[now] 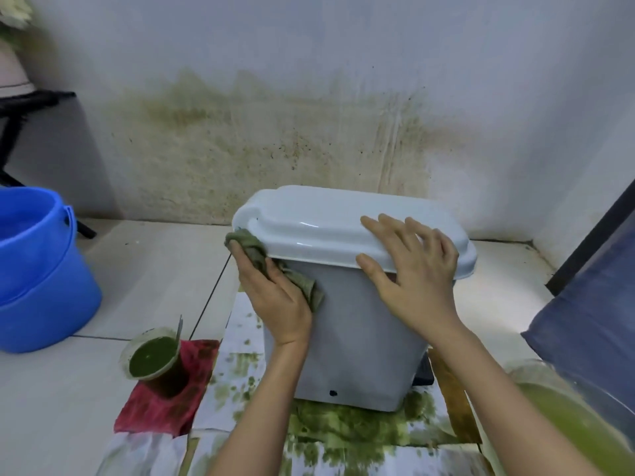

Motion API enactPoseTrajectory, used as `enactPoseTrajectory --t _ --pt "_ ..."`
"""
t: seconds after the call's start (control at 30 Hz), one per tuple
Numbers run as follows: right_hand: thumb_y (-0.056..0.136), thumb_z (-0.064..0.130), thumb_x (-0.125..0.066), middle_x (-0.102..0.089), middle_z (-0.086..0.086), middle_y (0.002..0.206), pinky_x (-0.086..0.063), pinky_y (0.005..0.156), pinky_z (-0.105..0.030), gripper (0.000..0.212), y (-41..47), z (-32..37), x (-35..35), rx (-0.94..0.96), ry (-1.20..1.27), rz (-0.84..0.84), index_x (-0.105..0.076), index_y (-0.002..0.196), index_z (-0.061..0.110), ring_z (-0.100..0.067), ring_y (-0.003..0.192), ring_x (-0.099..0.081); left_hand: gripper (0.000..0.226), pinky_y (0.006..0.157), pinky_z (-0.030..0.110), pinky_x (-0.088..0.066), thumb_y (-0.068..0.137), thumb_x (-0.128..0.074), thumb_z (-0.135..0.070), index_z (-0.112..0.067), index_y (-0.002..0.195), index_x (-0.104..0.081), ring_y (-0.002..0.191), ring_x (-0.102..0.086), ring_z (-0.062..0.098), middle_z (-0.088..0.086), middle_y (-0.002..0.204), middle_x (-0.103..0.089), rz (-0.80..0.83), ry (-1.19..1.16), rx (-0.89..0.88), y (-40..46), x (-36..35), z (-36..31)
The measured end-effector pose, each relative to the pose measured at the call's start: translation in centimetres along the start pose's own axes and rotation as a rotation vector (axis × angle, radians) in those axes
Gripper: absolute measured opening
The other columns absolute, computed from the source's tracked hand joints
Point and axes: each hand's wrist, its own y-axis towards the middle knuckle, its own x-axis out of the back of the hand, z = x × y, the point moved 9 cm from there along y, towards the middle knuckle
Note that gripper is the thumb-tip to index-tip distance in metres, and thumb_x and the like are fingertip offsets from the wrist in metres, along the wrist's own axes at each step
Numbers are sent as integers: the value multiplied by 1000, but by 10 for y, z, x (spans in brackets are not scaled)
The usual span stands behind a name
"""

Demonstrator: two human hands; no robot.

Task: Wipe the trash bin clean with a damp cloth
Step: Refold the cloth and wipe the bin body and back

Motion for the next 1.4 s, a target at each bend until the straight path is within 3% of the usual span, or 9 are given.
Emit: enactPoseTrajectory --t 0.2,0.4,0.63,0.83,0.93,1.1,1.2,1.3,1.4 --pt "82 57 -21 -43 21 142 -6 101 -27 55 -26 12 12 -58 43 93 -44 131 50 -13 136 -30 31 106 28 -28 101 -31 -17 -8 129 -41 118 -41 31 24 127 -50 70 168 -228 -9 33 -16" --pt "90 46 -20 -41 29 139 -4 88 -13 45 -32 14 20 -167 233 181 -43 128 55 -3 133 -24 30 100 41 -39 95 -44 -7 -8 125 -46 117 -45 31 13 126 -44 216 339 -566 -51 39 -46" --pt "102 34 -28 -58 23 120 -14 107 -24 34 -27 4 36 -297 581 197 -30 137 39 0 126 -37 30 107 41 -39 97 -45 -7 -10 125 -52 116 -53 24 9 115 -67 481 370 -1077 -121 -15 -96" --pt "100 41 -24 -31 54 93 18 110 -28 43 -32 -7 35 -367 437 153 -41 138 27 4 133 -33 50 106 51 -38 89 -51 7 -5 137 -41 138 -29 35 14 139 -45 429 434 -715 -24 42 -56" --pt "100 44 -20 -54 40 106 22 113 -35 44 -33 -8 37 -406 507 125 -39 136 28 5 134 -30 39 101 52 -44 100 -33 -12 -1 137 -40 139 -28 38 18 139 -45 341 390 -423 27 52 -54" --pt "101 42 -11 -59 24 119 17 114 -29 48 -35 -6 36 -479 703 169 -35 140 28 14 127 -18 41 105 51 -39 93 -46 -5 -11 133 -43 133 -38 33 6 135 -49 594 356 -553 -2 7 -87" --pt "101 44 -15 -59 25 120 3 117 -24 48 -43 -12 41 -553 842 82 -37 141 30 6 140 -13 42 109 44 -34 91 -33 -10 -11 130 -46 125 -49 31 6 129 -56 778 341 -758 -43 -17 -118" --pt "102 41 -25 -62 9 126 -31 86 1 36 -55 -22 65 -665 999 -105 -41 133 32 24 103 -44 45 98 36 -44 91 -35 -8 -14 135 -43 123 -46 24 4 132 -51 803 217 -548 -14 -32 -141" --pt "100 38 -36 -56 7 133 -35 89 -15 33 -68 -30 73 -803 986 -178 -44 132 32 -3 113 -46 44 84 39 -49 97 -39 -15 -17 141 -38 119 -47 21 1 136 -49 855 201 -504 24 -54 -161"
